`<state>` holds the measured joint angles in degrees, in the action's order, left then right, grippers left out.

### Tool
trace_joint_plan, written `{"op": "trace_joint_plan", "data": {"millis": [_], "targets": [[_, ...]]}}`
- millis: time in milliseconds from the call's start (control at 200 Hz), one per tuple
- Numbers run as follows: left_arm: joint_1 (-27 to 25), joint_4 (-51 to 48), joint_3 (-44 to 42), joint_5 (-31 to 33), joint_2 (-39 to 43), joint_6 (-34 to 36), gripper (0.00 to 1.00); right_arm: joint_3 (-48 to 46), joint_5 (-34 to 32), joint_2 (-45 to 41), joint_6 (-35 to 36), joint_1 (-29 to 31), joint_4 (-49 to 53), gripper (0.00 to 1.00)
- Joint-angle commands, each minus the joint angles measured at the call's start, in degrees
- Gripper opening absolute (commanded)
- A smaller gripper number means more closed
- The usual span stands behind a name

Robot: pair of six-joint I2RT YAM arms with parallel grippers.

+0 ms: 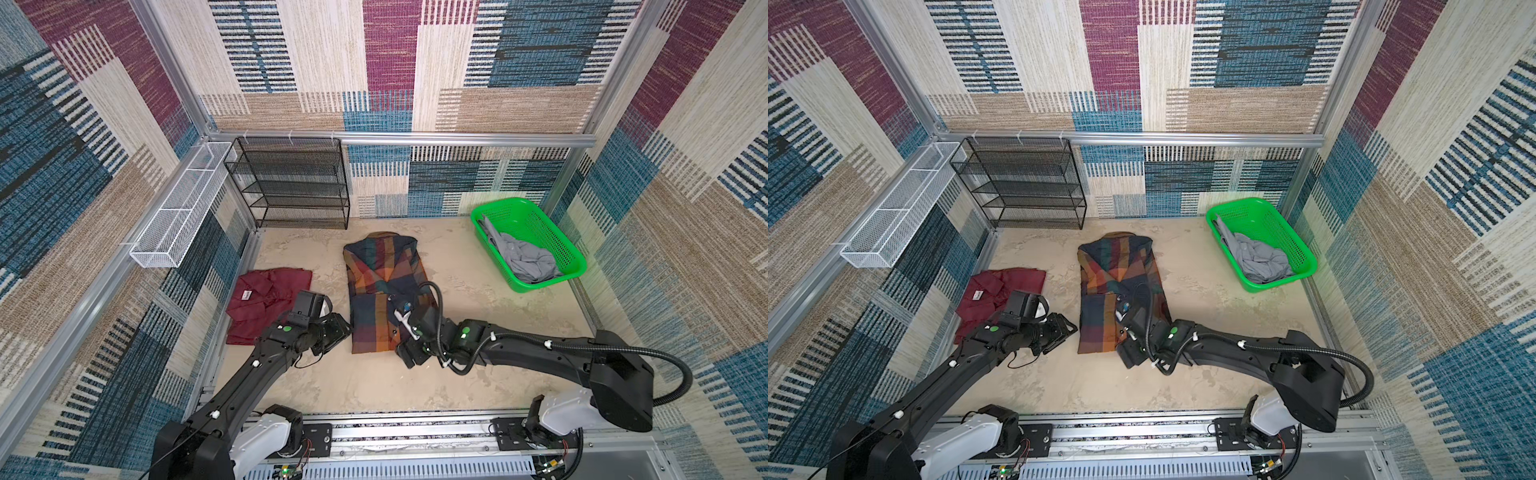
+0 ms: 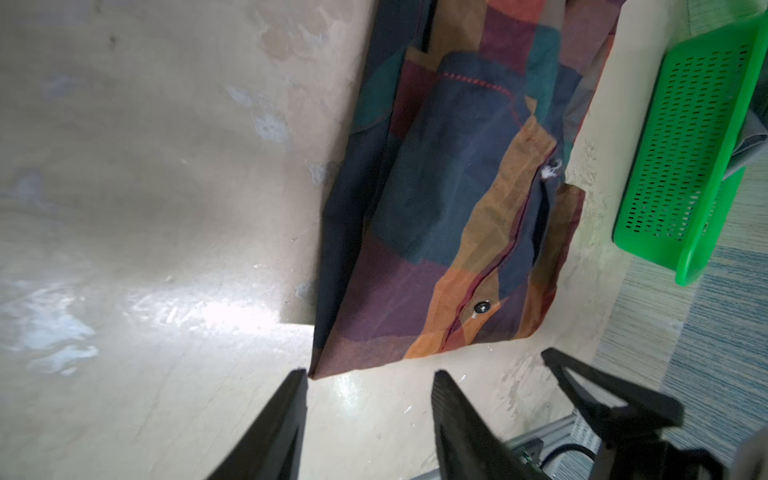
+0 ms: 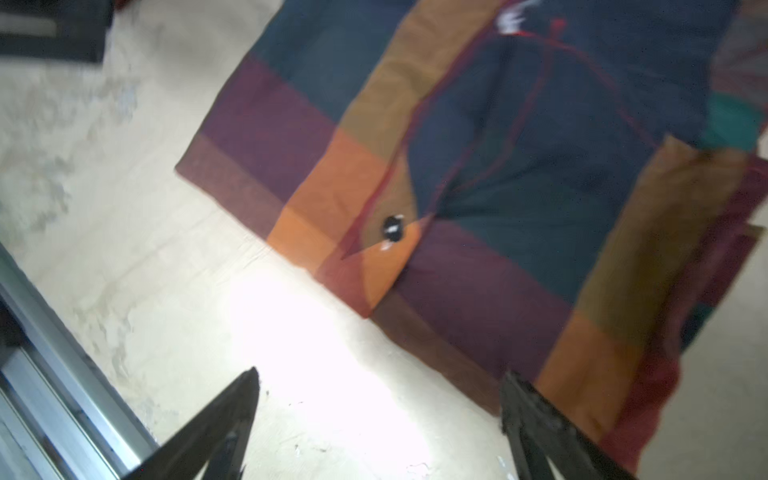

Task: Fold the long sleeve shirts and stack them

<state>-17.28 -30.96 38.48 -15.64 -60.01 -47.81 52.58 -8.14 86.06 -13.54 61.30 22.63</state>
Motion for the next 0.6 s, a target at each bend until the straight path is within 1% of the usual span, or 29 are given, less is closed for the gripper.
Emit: {"op": "trace_joint_plan", "data": {"millis": [0, 65, 125, 230, 411, 496, 596], "targets": [[0.2, -4.2, 1.6, 3.9, 0.9, 2.3, 0.52, 2.3, -12.0, 4.6, 6.3, 4.9, 3.6, 0.93], [0.4, -5.5, 2.4, 5.1, 2.2, 2.8, 0.53, 3.4, -17.1, 8.3, 8.3, 8.0, 4.7, 0.95], [0.5, -7.2, 3.0, 6.9, 4.0, 3.5, 0.52, 3.9, -21.0, 10.7, 9.9, 9.5, 4.6, 0.96], [0.7, -11.0, 5.0, 11.0, 7.5, 5.4, 0.52, 4.8, -24.5, 13.8, 12.2, 10.0, 3.9, 0.96], [1.0, -16.1, 7.9, 17.5, 12.8, 8.3, 0.52, 4.0, -33.8, 17.4, 18.2, 10.2, -0.9, 0.96], [1.0, -16.8, 8.3, 19.3, 14.7, 8.9, 0.52, 2.8, -34.7, 18.7, 21.7, 10.3, -4.0, 0.96], [1.1, -17.2, 8.0, 20.1, 16.3, 9.2, 0.52, 2.5, -32.7, 20.8, 23.9, 10.1, -5.6, 0.95]]}}
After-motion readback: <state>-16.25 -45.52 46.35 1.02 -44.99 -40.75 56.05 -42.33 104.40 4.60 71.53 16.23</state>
